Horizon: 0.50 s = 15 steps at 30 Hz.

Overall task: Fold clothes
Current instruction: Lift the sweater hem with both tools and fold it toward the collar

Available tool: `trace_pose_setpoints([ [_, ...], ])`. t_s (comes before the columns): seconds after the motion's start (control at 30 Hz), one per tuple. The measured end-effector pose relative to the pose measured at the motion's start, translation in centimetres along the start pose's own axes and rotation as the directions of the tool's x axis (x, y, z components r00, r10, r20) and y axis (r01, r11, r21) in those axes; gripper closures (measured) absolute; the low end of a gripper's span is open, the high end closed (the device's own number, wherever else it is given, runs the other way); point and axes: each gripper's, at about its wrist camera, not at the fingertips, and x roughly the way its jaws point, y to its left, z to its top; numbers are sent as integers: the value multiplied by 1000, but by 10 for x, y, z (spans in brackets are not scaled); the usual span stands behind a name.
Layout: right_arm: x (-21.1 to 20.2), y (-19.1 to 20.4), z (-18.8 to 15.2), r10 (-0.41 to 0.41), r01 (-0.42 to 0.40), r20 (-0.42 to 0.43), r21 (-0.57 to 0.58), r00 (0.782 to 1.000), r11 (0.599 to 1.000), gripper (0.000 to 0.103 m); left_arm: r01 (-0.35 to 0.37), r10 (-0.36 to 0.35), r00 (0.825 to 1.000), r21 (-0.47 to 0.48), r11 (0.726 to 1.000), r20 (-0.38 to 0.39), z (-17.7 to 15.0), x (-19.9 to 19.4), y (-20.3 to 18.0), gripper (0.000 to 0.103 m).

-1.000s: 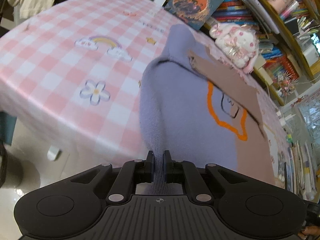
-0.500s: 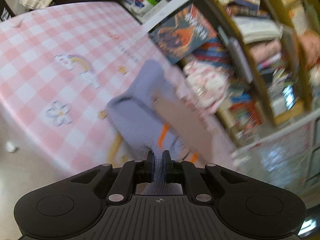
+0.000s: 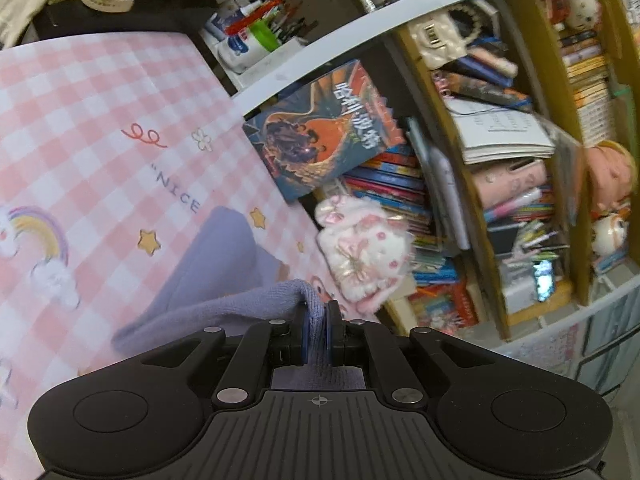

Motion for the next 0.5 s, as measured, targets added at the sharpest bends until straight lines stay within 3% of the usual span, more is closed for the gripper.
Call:
trace_pose_setpoints([
  [0.37,86,-9,37,-130,130,-14,8,991,991,94,-108,107,987,-1,994,-122,37,85,37,95],
  [0.47,105,-13,41,-174,174,-13,10,985,985,93,-154,156,978,28,988,-135,46,97,41,86],
  [0.5,110,-14,43,-193,193,-7,11,981,981,92,-171,175,976,47,984,-130,50,99,42,76],
])
